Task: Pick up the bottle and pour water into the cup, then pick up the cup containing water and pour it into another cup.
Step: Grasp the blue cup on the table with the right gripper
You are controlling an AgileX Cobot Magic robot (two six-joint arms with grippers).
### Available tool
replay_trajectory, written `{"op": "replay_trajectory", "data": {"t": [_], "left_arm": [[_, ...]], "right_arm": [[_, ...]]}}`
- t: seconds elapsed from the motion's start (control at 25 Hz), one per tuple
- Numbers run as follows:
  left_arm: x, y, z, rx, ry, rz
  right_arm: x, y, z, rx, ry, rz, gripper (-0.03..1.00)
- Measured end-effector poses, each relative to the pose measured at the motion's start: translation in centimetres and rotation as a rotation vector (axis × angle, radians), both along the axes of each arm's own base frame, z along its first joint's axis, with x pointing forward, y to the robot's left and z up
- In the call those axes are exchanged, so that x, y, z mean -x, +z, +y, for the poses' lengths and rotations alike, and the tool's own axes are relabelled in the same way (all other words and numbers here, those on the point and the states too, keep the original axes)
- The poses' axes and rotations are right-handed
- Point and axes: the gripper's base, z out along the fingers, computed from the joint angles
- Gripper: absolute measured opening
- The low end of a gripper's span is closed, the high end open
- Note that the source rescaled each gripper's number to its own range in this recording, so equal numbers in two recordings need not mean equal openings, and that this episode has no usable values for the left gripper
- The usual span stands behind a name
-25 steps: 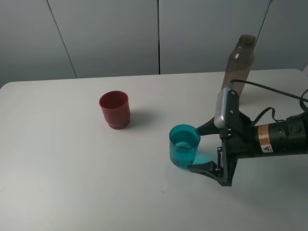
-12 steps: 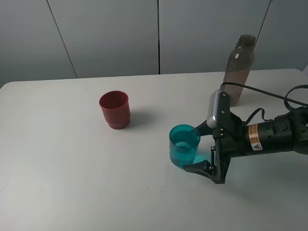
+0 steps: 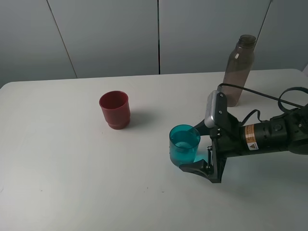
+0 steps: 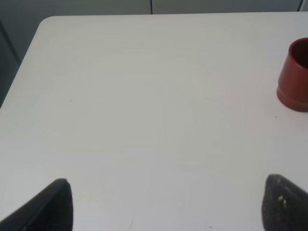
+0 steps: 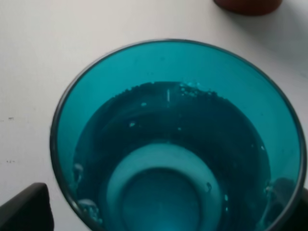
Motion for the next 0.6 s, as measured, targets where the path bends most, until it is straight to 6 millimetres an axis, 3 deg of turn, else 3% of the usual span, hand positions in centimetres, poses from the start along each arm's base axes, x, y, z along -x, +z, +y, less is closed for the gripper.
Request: {"op": "replay_trajectory", "data": {"t": [0.4, 0.6], "left_arm": [[0.0, 0.0, 0.0, 0.0, 0.0, 0.0], [0.0, 0.0, 0.0, 0.0, 0.0, 0.0]], "right_arm": [[0.1, 0.2, 0.3, -0.039, 0.023, -0.02, 1.0], [0.2, -0.8, 0.3, -0.043, 0.032, 0.006, 1.0]]}}
